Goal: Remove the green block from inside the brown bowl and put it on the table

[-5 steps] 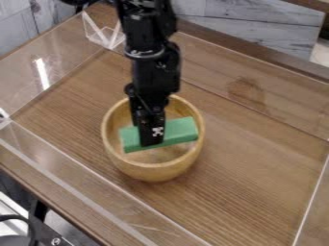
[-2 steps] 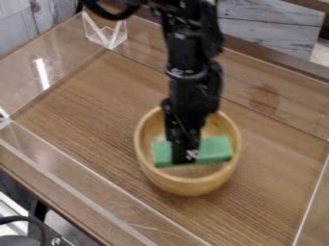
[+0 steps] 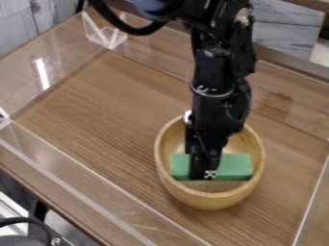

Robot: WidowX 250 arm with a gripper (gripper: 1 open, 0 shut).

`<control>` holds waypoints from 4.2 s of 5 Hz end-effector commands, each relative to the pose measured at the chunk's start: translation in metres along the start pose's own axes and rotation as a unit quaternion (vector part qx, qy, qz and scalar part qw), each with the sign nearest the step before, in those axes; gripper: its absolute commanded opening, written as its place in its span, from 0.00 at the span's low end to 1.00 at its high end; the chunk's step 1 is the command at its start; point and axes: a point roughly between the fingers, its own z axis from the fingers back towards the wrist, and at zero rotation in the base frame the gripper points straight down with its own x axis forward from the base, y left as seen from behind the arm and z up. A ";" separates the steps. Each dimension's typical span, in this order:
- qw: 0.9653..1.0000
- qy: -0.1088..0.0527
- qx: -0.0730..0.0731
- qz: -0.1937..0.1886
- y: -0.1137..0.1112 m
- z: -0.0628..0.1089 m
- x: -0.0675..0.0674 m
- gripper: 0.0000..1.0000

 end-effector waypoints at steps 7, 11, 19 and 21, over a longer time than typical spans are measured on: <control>0.999 -0.030 0.028 0.030 0.038 -0.002 -0.016 0.00; 0.998 -0.036 0.022 0.038 0.043 -0.007 -0.020 0.00; 0.995 -0.054 -0.022 0.075 0.029 0.007 -0.046 0.00; 0.994 -0.061 -0.024 0.082 0.029 0.016 -0.052 0.00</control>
